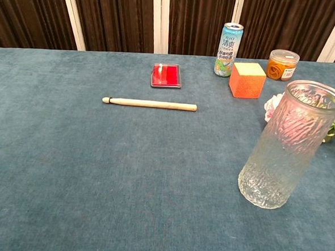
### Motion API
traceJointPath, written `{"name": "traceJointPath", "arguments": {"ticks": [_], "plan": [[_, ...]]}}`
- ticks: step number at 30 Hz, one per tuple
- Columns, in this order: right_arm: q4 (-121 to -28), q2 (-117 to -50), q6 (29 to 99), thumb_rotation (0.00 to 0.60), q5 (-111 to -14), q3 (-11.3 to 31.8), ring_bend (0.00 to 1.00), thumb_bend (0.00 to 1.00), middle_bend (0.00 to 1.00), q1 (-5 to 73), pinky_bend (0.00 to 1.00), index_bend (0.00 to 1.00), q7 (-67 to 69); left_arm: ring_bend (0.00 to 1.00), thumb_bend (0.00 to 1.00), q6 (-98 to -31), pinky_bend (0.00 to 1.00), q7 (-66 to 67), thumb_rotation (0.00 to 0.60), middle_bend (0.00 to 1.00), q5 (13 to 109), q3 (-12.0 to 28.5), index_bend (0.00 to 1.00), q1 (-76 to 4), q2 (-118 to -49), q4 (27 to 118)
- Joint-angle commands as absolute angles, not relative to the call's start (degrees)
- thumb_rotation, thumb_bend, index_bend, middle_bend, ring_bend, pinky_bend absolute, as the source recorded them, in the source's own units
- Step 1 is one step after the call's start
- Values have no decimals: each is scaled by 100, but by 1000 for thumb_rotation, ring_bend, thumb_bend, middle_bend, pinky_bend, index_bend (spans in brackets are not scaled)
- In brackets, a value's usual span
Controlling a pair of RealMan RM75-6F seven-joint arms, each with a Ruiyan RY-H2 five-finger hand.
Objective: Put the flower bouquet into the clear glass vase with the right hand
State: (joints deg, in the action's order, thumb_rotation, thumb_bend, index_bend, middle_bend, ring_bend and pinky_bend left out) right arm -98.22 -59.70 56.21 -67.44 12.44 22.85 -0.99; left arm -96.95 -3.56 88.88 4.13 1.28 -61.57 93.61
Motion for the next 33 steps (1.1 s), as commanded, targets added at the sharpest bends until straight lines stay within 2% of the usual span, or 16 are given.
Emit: {"name": "traceJointPath", "arguments": {"ticks": [1, 8, 12, 21, 26, 29, 33], "plan": [[-9697, -6170, 5106, 600, -6064, 1431, 8, 100, 36, 2777, 0, 68, -561, 0, 345, -9677, 111, -333, 600, 0, 8855, 427, 118, 124, -6158, 9368], [-9426, -6441, 4335, 600, -4935, 1457, 8, 100, 36, 3458, 0, 62, -992, 0, 344, -9604, 111, -224, 600, 0, 8773, 448, 119, 104, -6176, 9392], [-9014, -6764, 4071, 600, -4242, 1298, 8, 100, 35, 3907, 0, 62, -1383, 0, 345, -9595, 111, -135, 600, 0, 8736, 453, 118, 112, -6178, 9413], [-8200, -7298, 3782, 600, -3426, 1094, 8, 101, 35, 4447, 0, 62, -1646, 0, 345, -9598, 111, 18, 600, 0, 8690, 466, 118, 126, -6204, 9444], [-7784, -7584, 3619, 600, -3321, 962, 10, 100, 36, 4617, 0, 62, -1628, 0, 344, -9588, 111, 115, 600, 0, 8677, 470, 118, 123, -6231, 9472], [-7664, -7678, 3615, 600, -3347, 912, 51, 100, 63, 4650, 0, 72, -1604, 0, 345, -9576, 111, 136, 600, 0, 8666, 472, 118, 121, -6235, 9480], [-7487, -7854, 3739, 600, -3452, 905, 158, 100, 160, 4640, 0, 152, -1506, 0, 344, -9562, 111, 151, 600, 0, 8662, 469, 118, 121, -6235, 9491]]}}
